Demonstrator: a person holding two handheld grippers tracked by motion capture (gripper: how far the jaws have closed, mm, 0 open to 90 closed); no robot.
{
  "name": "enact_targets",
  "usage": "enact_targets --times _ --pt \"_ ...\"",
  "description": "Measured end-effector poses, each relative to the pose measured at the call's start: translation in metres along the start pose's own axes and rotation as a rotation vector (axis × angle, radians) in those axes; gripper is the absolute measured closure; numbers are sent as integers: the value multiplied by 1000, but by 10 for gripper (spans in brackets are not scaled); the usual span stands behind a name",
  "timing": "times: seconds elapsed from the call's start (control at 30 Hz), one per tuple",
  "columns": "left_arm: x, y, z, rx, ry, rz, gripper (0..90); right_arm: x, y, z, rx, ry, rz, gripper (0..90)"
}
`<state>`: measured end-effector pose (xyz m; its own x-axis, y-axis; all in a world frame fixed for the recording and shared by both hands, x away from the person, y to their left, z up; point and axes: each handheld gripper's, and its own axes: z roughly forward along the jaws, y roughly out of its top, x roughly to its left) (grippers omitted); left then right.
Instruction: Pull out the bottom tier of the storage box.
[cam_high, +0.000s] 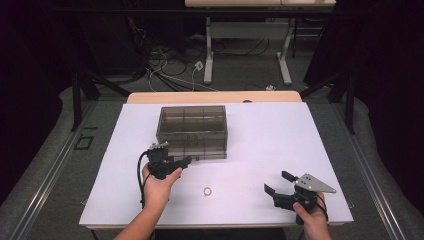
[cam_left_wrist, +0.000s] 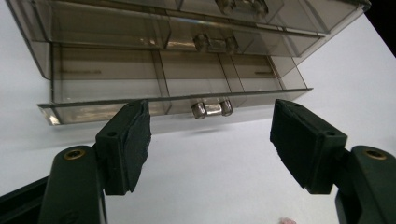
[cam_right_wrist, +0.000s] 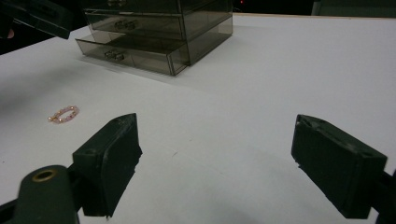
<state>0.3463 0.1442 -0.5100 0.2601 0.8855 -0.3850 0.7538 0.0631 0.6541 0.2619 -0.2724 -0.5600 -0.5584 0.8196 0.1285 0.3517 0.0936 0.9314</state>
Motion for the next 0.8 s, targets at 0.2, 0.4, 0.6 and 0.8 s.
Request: enact_targets --times 0.2,0.4,0.6,0.8 --pt "4 6 -2 -38 14 16 297 0 0 0 0 0 -4 148" --pt "8 13 -5 -45 42 43 297 1 0 0 5 2 2 148" --pt "11 19 -7 -34 78 41 301 0 0 0 3 3 -5 148" --pt "17 23 -6 -12 104 24 330 0 0 0 3 4 -4 148"
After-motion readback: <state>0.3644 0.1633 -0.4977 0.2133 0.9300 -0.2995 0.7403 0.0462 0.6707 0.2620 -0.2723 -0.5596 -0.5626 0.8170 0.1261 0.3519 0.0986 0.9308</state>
